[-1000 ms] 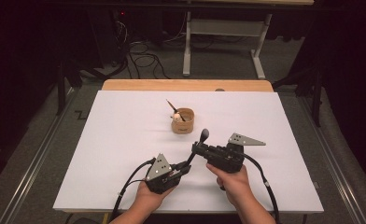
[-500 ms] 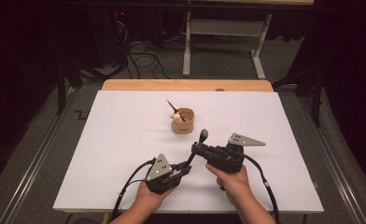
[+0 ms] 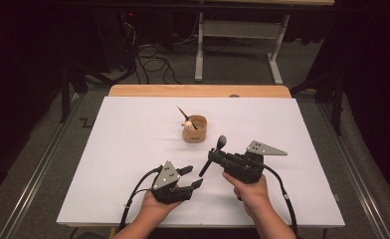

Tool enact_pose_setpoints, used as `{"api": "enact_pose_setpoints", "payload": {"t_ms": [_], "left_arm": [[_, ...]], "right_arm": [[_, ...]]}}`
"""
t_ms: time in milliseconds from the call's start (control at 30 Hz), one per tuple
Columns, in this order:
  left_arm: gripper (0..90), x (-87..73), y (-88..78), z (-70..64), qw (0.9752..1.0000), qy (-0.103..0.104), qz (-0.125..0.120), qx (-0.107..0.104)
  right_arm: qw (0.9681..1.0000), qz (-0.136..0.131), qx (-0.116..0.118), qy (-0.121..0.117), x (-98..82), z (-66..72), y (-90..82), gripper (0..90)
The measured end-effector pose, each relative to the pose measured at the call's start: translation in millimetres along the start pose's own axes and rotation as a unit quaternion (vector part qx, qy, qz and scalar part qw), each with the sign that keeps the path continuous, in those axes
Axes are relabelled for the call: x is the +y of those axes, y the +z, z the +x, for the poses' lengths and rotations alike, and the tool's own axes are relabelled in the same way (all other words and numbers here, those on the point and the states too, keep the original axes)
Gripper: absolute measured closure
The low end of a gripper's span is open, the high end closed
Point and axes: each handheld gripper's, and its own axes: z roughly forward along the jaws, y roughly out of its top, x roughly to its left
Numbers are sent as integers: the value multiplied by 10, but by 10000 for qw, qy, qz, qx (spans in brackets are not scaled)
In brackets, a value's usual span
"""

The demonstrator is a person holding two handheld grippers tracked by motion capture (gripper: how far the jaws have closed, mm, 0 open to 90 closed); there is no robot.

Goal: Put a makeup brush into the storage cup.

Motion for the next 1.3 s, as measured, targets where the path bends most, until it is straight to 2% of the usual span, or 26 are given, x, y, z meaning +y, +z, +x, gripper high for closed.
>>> {"api": "enact_pose_setpoints", "payload": {"t_ms": [167,200,233,267,300,400,433,533,700,767,800,1000,1200,1233,1300], "left_arm": [[379,19,-50,58,9999,-4,-15,129],[367,41,-78,114,9999,-69,12,153],[354,41,-78,114,9999,-69,12,153],[340,54,-97,145,9998,-106,21,193],[324,79,-146,204,9994,-136,-8,329],[280,106,-201,269,9989,-218,-35,408],[265,124,-250,324,9984,-286,-51,482],[223,133,-311,384,9978,-309,18,581],[163,111,-406,448,9973,-229,147,688],[154,87,-471,492,9967,-236,150,762],[147,62,-537,540,9961,-274,162,820],[119,8,-661,642,9944,-339,111,998],[77,-39,-709,681,9941,-368,-17,1021],[44,-60,-711,686,9945,-338,2,989],[36,-69,-711,685,9946,-315,7,988]], "right_arm": [[9998,12,-123,-149,2,-11,-17,781],[9996,15,-175,-233,0,-16,-23,781],[9995,24,-209,-241,1,-17,-29,781],[9994,23,-253,-246,2,-17,-35,781],[9992,17,-281,-286,3,-22,-43,781],[9988,6,-345,-338,4,-28,-59,781],[9982,-4,-431,-424,6,-35,-77,781],[9970,0,-569,-523,7,-51,-102,781],[9948,-32,-751,-686,7,-83,-144,781],[9946,-43,-762,-706,10,-90,-153,781],[9934,-54,-832,-789,17,-96,-171,780],[9912,-60,-965,-900,33,-115,-208,781],[9900,-79,-1028,-964,41,-126,-231,780],[9895,-71,-1047,-994,44,-133,-242,780],[9894,-70,-1049,-999,45,-137,-246,780]]}}
